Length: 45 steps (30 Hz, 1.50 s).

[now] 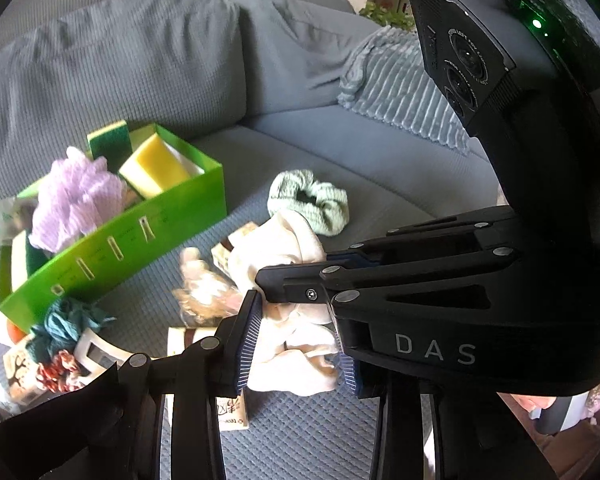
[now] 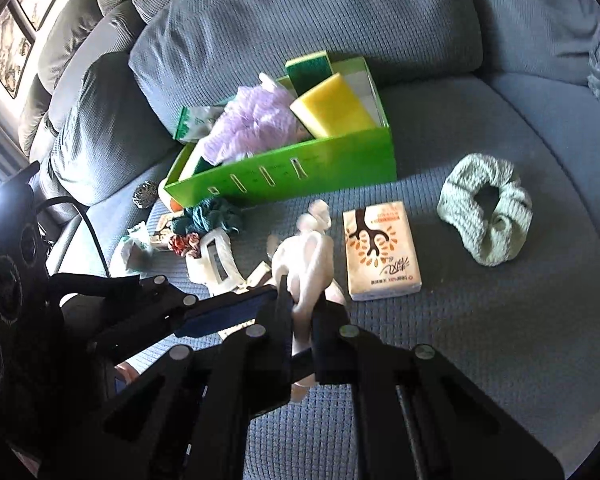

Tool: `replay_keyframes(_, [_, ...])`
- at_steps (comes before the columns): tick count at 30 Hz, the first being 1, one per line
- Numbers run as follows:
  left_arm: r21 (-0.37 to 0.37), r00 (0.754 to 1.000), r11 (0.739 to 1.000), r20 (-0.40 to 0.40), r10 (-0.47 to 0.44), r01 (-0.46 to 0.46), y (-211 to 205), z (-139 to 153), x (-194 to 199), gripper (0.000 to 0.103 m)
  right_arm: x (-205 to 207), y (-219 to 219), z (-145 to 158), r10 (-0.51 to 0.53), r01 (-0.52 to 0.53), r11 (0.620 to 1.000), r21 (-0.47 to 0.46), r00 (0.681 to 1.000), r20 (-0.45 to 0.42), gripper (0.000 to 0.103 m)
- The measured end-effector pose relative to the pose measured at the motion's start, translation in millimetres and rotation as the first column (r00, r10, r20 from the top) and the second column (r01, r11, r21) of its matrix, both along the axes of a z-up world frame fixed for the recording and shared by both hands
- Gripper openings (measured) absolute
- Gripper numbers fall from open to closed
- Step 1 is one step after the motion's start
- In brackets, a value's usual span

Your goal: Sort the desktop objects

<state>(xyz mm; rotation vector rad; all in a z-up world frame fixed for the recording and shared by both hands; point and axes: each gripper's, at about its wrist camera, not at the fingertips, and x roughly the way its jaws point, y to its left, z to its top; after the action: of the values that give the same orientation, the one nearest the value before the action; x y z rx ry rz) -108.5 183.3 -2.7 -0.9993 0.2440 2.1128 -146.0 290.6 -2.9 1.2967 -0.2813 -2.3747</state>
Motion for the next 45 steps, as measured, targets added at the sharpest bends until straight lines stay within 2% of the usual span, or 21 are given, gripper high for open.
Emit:
replay_keyframes(12, [0.005, 0.997, 1.0, -0.065, 0.031, -0.031, -6.7, 31.1, -2.1, 0.037, -1.7, -7.9, 31.1, 0.029, -0.028, 1.0, 0.013, 0.997, -0.073, 0.007])
replay_keyframes(22, [0.008, 0.993, 0.997, -0.097, 0.071, -0.071, -16.1, 46.0, -6.5, 0.037, -6.9, -21.4, 47.7, 0.058, -0.056, 0.998, 0.015, 0.992, -0.11, 0.007])
replay_keyframes(45, [0.022, 0.983, 0.992, -0.132, 0.127, -0.125, -36.1, 62.3, -26.6, 0.037, -23.9, -43.8, 68.9, 0.095, -0.094, 0.995, 0.015, 0.982, -0.163, 0.007])
